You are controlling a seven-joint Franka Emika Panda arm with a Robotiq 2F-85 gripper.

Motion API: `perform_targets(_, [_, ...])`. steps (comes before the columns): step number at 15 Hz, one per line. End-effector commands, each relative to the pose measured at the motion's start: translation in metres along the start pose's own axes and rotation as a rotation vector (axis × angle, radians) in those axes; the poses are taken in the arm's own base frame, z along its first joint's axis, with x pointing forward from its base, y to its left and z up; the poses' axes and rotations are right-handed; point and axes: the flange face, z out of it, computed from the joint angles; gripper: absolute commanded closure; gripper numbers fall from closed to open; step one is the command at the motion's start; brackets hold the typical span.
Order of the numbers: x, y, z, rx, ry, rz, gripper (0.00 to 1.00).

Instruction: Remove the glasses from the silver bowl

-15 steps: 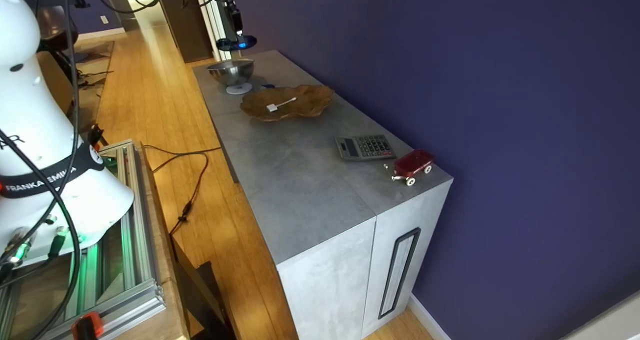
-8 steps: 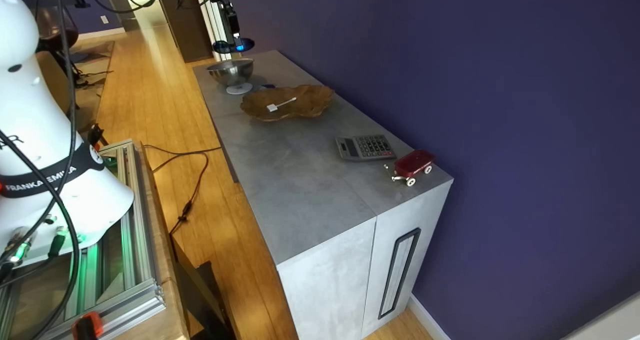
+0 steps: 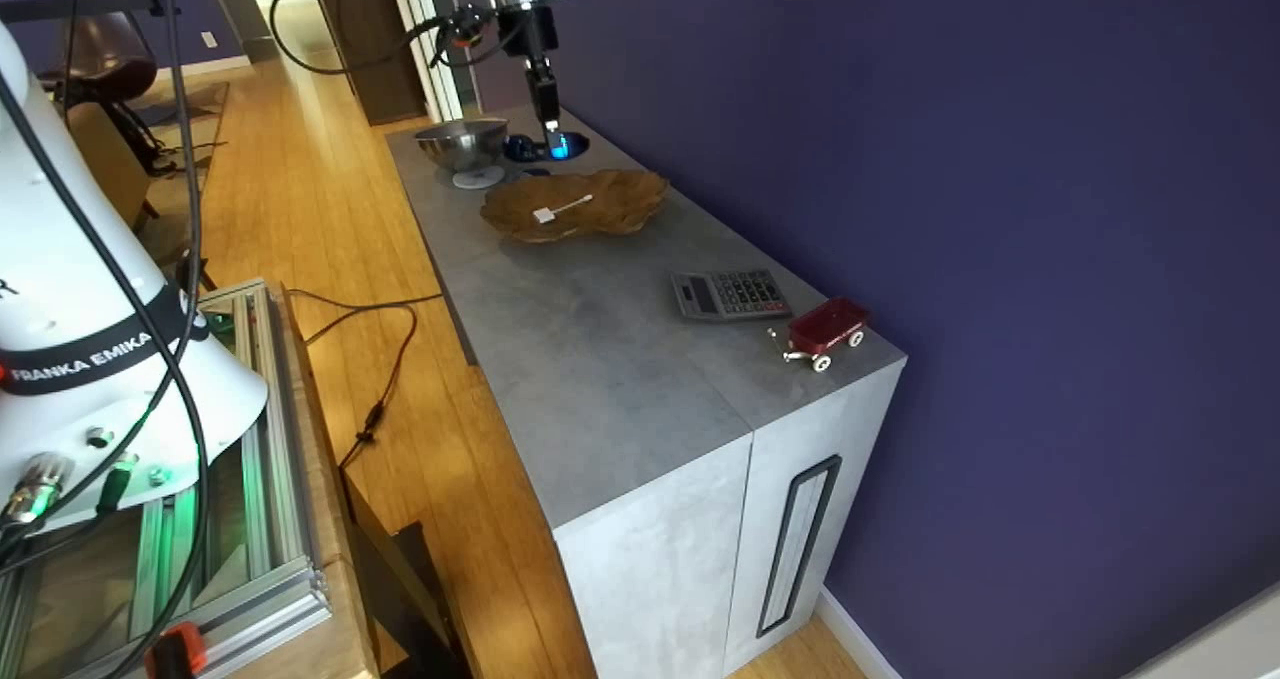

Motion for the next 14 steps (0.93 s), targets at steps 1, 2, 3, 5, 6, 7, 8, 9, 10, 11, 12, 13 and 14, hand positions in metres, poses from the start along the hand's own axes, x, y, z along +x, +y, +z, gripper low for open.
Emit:
perform_targets(1, [0.013,0.083,0.047,-0.036,-0.047,0.052,0.97])
perform_targets(2, [0.018,0.097,0.053,-0.014,-0.068,0.091,0.97])
perform_targets(3, [0.023,0.072,0.049,-0.04,-0.06,0.065,0.87])
perform_targets(5, [0.029,0.098,0.064,-0.037,-0.079,0.094,0.87])
perform_targets(6, [0.029,0.101,0.065,-0.036,-0.08,0.097,0.87])
perform_targets(7, [0.028,0.1,0.064,-0.034,-0.079,0.094,0.97])
perform_targets(8, [0.036,0.106,0.069,-0.024,-0.067,0.089,0.97])
perform_targets(9, [0.042,0.115,0.076,-0.01,-0.053,0.061,0.97])
perform_targets(10, [0.048,0.128,0.083,0.009,-0.035,0.015,0.97])
perform_targets(11, [0.057,0.146,0.09,0.017,-0.018,-0.03,0.97])
perform_targets(12, [0.066,0.162,0.096,0.025,-0.003,-0.063,0.97])
perform_targets(13, [0.074,0.183,0.102,0.035,0.008,-0.098,0.97])
perform_targets(14, [0.081,0.202,0.109,0.04,0.021,-0.132,0.97])
